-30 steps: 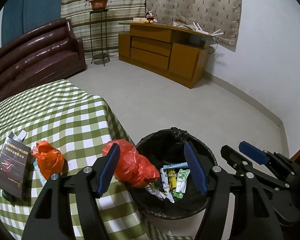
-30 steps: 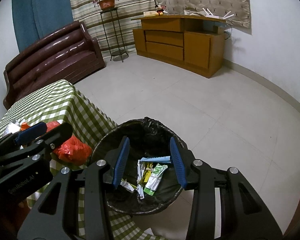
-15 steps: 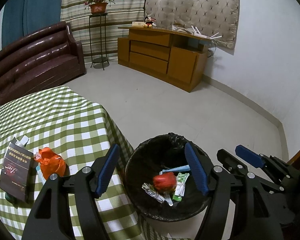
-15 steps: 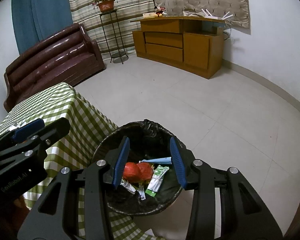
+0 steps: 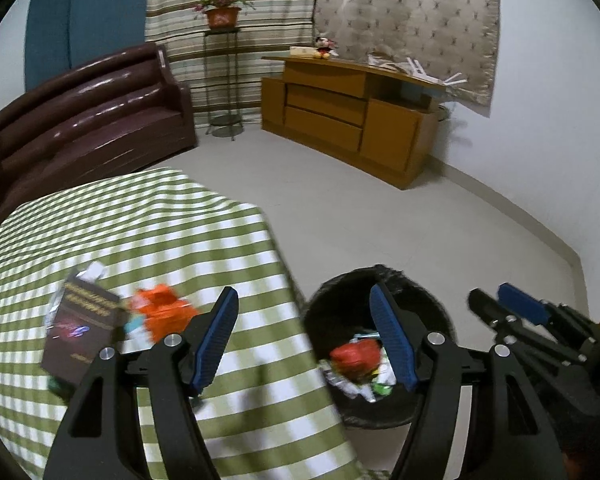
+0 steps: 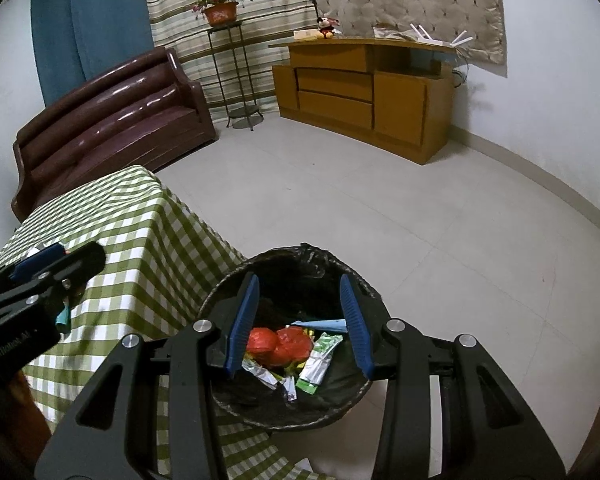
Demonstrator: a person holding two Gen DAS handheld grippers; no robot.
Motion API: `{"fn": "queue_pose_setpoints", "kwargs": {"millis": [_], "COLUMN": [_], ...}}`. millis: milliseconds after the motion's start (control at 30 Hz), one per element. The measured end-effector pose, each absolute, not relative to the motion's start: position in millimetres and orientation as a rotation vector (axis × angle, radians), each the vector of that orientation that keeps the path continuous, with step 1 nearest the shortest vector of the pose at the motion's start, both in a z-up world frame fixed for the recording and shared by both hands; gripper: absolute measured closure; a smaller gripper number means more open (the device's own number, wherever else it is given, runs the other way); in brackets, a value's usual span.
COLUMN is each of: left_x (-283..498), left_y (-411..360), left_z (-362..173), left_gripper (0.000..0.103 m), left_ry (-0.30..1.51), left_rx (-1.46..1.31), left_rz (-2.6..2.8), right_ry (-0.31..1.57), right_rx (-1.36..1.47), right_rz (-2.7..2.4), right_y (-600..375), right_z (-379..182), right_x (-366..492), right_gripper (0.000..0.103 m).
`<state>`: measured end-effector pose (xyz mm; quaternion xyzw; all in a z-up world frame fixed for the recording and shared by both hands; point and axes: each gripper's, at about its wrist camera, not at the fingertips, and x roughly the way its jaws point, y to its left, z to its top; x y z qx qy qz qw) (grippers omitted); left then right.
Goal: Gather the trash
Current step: 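Move both open tools back over the dark brown box on the table, then grasp the dark brown barcode box with the left tool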
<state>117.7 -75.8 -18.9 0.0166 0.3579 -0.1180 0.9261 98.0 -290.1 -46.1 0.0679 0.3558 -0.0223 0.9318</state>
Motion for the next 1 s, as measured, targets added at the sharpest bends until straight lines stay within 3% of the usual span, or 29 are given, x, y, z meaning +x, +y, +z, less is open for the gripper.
{"fn": "queue_pose_setpoints", "kwargs": {"millis": [600,1000], "left_x": [92,103], "left_y": [56,81], "left_z": [-22,-40], "left_gripper": [0.033,0.033], "left_ry": [0.765,0.818], "left_rx": [-0.061,-0.099], "left_rz": [0.012,0.029], "right_ry": [0.745,0.767], "right_rx": [0.053,0.042], "right_rz": [0.104,0.129], "right_y": [-206,-187], "right_z": [-38,-41], "right_x": [96,100], "right_gripper": [0.062,0.062]}}
